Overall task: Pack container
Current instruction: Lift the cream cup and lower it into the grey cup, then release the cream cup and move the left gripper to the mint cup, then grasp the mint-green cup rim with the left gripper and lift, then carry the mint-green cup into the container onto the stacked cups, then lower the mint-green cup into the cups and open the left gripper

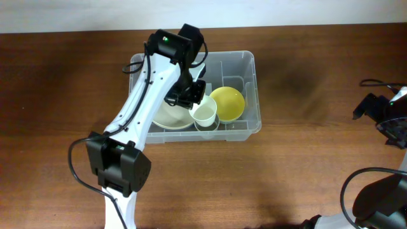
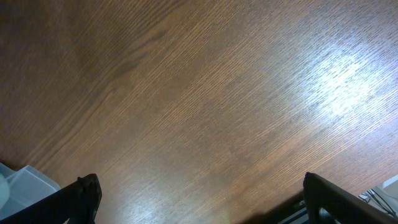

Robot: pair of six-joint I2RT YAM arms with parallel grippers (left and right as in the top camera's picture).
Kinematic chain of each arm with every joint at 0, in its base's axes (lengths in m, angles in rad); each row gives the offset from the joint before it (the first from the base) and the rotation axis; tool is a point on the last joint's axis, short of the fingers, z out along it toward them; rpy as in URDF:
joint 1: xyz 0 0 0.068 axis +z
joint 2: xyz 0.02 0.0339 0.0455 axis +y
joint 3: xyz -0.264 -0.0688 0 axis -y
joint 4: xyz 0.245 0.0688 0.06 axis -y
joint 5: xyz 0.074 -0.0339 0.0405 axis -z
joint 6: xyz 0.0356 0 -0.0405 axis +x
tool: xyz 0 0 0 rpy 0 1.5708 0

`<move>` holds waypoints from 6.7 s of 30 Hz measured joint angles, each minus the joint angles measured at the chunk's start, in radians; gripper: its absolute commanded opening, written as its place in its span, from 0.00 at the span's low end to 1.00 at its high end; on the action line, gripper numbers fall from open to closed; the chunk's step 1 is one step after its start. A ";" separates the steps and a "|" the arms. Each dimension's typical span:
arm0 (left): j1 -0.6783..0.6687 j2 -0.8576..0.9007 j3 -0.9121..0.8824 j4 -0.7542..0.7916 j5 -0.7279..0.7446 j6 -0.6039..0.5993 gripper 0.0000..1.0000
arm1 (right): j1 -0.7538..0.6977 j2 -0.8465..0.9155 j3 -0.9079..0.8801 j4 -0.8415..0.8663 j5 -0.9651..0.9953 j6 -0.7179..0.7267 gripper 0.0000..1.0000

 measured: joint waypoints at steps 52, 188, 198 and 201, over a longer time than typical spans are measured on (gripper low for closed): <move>0.601 -0.539 -0.131 -0.077 -0.208 -0.206 0.99 | 0.000 0.000 0.000 0.000 0.000 0.001 0.99; 0.039 -0.232 -0.315 0.284 -0.013 -0.220 1.00 | 0.000 0.000 0.000 0.000 0.000 0.000 0.99; 0.338 -0.333 -0.139 0.070 -0.127 -0.217 1.00 | 0.000 0.000 0.000 0.000 0.000 0.000 0.99; 0.401 -0.469 -0.138 0.036 -0.147 -0.217 1.00 | 0.000 0.000 0.000 0.000 0.000 0.000 0.99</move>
